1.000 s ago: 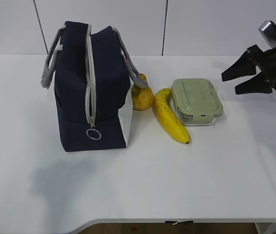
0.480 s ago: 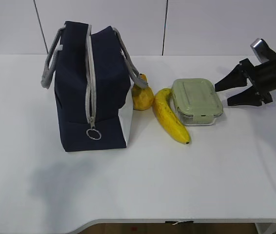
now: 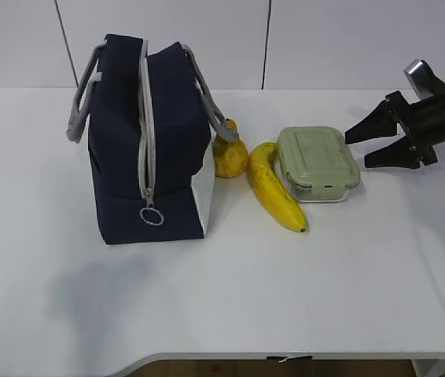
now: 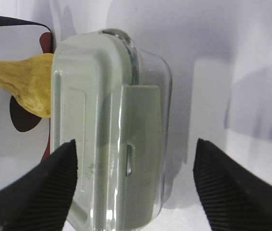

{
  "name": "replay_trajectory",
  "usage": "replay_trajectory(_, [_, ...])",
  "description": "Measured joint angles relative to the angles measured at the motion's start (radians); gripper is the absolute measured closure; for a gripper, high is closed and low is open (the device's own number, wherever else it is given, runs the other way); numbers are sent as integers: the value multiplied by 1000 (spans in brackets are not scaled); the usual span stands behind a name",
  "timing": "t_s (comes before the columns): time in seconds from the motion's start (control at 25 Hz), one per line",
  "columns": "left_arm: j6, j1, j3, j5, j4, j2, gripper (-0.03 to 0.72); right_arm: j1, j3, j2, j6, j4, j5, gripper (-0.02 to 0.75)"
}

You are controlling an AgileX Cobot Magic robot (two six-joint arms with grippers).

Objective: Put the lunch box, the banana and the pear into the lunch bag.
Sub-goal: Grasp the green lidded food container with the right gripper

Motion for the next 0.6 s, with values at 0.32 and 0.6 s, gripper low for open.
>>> replay_trajectory(0.32, [0,0,0,1,0,0,200,0,0,0,-1,0,0,142])
replay_trajectory(0.6, [0,0,0,1,0,0,200,13,0,0,-2,0,0,145])
